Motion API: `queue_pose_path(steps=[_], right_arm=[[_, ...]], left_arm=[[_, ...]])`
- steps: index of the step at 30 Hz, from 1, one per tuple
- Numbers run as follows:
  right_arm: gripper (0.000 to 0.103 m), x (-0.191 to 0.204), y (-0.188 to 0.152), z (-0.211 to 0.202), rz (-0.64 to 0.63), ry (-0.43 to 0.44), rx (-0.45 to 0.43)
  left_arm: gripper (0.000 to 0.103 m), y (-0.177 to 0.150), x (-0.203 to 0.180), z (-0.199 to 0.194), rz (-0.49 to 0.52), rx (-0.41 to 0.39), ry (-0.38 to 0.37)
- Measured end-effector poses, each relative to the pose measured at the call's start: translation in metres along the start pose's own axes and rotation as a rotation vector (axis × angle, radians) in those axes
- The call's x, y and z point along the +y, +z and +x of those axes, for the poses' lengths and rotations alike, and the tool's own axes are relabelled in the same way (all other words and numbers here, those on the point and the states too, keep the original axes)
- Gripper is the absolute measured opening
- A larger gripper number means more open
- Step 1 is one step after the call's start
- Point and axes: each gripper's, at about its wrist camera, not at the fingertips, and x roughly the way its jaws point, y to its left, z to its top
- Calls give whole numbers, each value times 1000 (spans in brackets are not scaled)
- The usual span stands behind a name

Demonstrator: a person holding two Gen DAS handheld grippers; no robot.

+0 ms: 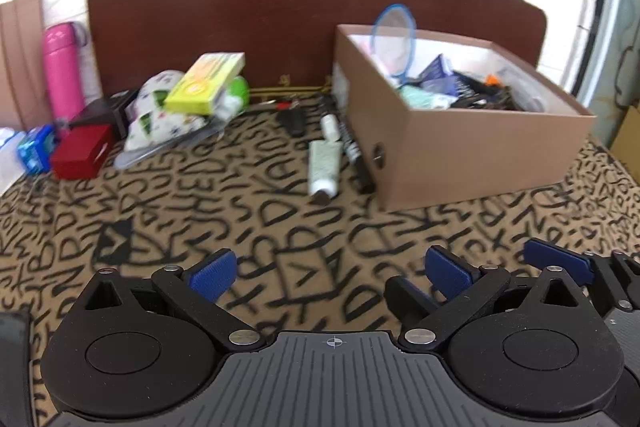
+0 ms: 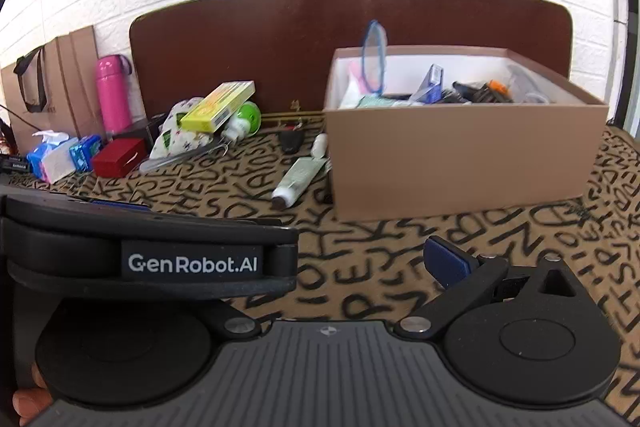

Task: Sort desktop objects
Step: 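Withdraw the left gripper and move it toward the white tube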

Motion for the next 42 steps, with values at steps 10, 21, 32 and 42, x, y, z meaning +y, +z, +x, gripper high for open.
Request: queue_pose_path(steps=[10,21,32,42], right_arm=[[103,28,-3,11,-26,-65,26],[103,28,-3,24,-25,-57,58],[103,27,-4,43,-29,-12,78],[91,32,7,76,-69,20,75]], left_arm=[[103,-6,27,4,-26,30,33],[103,-7,33,17,-45,65,23],[103,-4,49,35,-51,89,-6],[96,25,77,53,-75,48,-46]])
